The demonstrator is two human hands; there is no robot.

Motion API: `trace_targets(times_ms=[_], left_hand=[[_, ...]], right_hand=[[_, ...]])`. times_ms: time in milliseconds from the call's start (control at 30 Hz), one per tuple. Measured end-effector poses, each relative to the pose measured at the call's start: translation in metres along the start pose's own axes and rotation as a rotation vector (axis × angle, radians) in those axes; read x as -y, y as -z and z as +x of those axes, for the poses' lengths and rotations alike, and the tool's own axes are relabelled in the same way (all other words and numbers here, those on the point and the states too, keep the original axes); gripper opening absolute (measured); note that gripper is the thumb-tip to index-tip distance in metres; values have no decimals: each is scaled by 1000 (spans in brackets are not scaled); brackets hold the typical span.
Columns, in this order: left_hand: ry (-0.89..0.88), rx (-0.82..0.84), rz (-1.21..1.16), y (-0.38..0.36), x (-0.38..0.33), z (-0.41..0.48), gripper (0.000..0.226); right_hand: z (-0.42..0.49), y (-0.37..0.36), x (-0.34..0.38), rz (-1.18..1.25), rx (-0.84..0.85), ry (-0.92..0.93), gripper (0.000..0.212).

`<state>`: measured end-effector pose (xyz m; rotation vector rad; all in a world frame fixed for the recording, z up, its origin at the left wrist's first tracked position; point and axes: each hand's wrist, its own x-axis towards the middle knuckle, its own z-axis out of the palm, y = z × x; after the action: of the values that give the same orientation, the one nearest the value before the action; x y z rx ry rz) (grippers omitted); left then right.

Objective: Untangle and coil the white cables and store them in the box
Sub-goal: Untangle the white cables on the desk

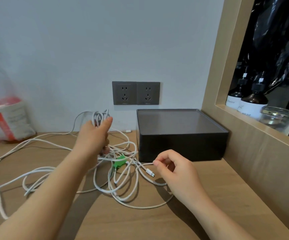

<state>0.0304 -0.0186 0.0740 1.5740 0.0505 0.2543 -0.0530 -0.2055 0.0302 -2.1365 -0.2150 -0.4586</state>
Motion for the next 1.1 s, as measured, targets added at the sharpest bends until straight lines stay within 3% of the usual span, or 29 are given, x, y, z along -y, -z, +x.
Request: trace_targets(times_ms=[133, 233, 333, 467, 600, 700, 800, 933, 1100], left_hand=[[-222, -132, 446, 33, 12, 27, 24], [-231, -164, 614, 51, 25, 35, 28], [-130, -233, 587, 72, 33, 49, 26], [33, -217, 440, 93, 42, 65, 45], [82, -135, 400, 96, 56, 69, 28], [109, -121, 383, 98, 61, 71, 22], [128, -145, 375, 100, 65, 75, 32], [80, -108, 497, 86, 67, 68, 35], [150, -174, 365, 92, 67, 70, 32]], right_hand=[[17, -2, 20, -72, -18, 99, 18], [45, -16, 41, -143, 23, 165, 14], [79, -44, 59, -198, 66, 218, 18], [123, -99, 71, -257, 235, 136, 22], [156, -149, 58, -390, 400, 11, 27], [167, -172, 49, -467, 421, -17, 24], [172, -186, 49, -469, 418, 1, 22], [172, -195, 43, -619, 547, 40, 26], [169, -177, 35, -466, 423, -57, 16]])
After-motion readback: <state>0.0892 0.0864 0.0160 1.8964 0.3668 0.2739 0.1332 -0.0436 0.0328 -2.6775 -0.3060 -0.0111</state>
